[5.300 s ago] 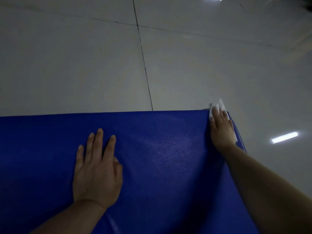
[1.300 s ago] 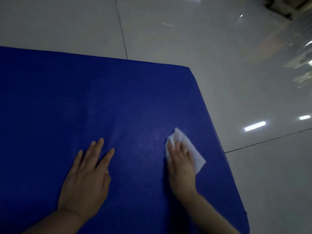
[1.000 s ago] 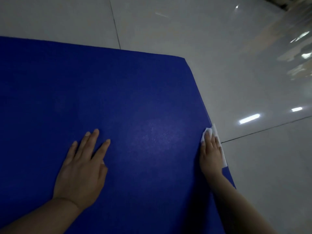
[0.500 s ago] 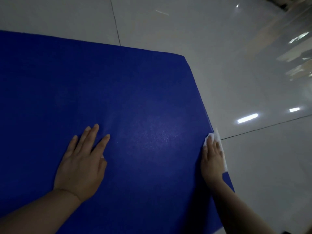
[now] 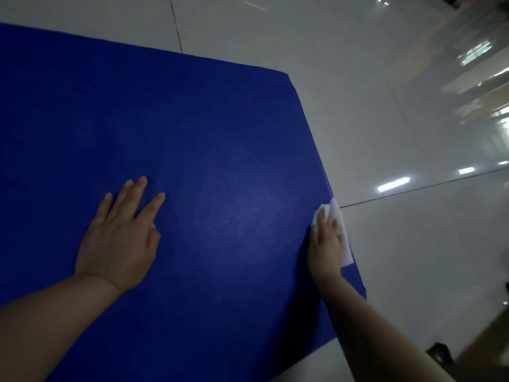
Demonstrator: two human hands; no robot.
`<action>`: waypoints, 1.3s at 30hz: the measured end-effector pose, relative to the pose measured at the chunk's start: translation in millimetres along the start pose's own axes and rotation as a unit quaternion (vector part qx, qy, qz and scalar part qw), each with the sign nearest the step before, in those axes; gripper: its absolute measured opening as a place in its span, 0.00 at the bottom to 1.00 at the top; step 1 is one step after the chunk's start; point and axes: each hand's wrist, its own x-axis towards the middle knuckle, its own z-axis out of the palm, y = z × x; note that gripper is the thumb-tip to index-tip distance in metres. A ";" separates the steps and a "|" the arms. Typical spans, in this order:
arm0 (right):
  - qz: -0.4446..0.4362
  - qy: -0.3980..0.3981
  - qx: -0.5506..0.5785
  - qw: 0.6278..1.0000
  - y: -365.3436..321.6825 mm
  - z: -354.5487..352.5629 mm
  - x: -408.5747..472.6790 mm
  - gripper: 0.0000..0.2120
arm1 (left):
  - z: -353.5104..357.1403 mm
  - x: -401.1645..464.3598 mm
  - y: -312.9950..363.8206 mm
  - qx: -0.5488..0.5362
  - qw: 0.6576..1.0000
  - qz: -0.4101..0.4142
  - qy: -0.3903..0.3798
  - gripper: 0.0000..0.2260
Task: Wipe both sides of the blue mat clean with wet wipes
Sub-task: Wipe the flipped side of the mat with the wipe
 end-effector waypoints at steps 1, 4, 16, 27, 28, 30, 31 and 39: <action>-0.031 -0.006 0.018 0.999 -7.9 5.1 -21.0 0.25 | -0.4 -0.5 0.0 -0.004 1.000 -0.003 -0.001 0.20; -0.157 -0.075 0.032 0.984 -30.0 23.6 -119.1 0.26 | -4.8 -18.3 14.7 -0.021 1.000 -0.009 0.007 0.21; -0.040 0.004 -0.015 0.999 16.9 7.4 -62.6 0.23 | 17.3 -93.1 60.3 -0.002 0.999 -0.027 -0.022 0.25; -0.065 -0.019 -0.044 0.997 12.3 6.2 -47.1 0.24 | 16.2 -91.3 62.6 0.017 0.999 -0.024 -0.014 0.25; -0.019 -0.015 -0.051 0.998 8.1 6.2 -37.0 0.24 | 16.2 -91.5 62.6 0.019 0.999 -0.024 -0.014 0.25; -0.044 0.011 -0.079 0.996 -22.7 13.1 -42.5 0.25 | 15.9 -92.2 61.5 0.024 0.999 -0.026 -0.018 0.26; -0.116 0.011 -0.082 0.990 -41.2 19.3 -55.1 0.26 | 15.1 -92.1 61.7 0.025 0.999 -0.027 -0.020 0.26; -0.142 0.016 0.031 0.989 5.8 1.5 -35.3 0.24 | 14.6 -91.0 61.0 0.018 0.999 -0.021 -0.022 0.25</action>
